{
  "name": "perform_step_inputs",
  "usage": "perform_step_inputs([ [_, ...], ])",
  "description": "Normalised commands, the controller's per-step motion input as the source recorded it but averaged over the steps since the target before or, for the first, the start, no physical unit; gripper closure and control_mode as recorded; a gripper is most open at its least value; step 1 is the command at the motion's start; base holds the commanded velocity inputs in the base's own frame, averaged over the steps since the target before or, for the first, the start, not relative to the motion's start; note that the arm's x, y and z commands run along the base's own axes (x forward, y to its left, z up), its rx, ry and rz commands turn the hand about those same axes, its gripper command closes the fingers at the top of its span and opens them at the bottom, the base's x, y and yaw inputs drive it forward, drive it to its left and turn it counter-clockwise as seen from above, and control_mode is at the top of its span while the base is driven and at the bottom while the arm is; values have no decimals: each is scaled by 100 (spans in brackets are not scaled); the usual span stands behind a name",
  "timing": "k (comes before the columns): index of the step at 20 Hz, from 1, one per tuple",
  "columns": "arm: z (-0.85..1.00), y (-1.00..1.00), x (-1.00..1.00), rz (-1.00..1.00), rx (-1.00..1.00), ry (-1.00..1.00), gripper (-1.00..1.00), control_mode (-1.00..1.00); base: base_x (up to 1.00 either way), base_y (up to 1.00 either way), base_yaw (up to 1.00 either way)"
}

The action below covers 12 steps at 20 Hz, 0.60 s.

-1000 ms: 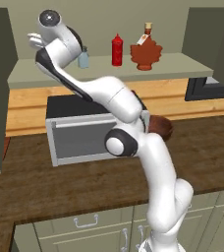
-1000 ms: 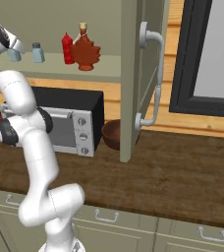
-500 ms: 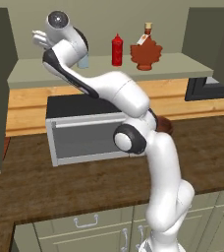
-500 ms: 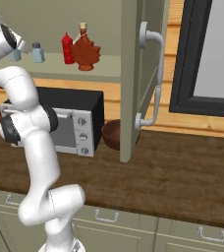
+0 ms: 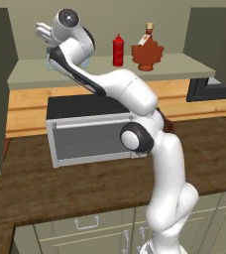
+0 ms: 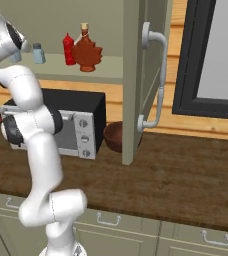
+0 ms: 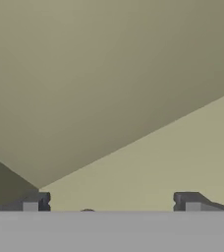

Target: Put the shaker and condiment bottle from the counter next to their counterparts in the cabinet.

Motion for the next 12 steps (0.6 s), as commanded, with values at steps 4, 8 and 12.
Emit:
perform_step_inputs([
  [4,10,0,-25,0,7,0,-100,-100,0,0,0],
  [8,1,0,-43,0,5,2,-100,-100,0,0,0],
  [12,-1,0,-83,0,2,0,-100,-100,0,0,0],
])
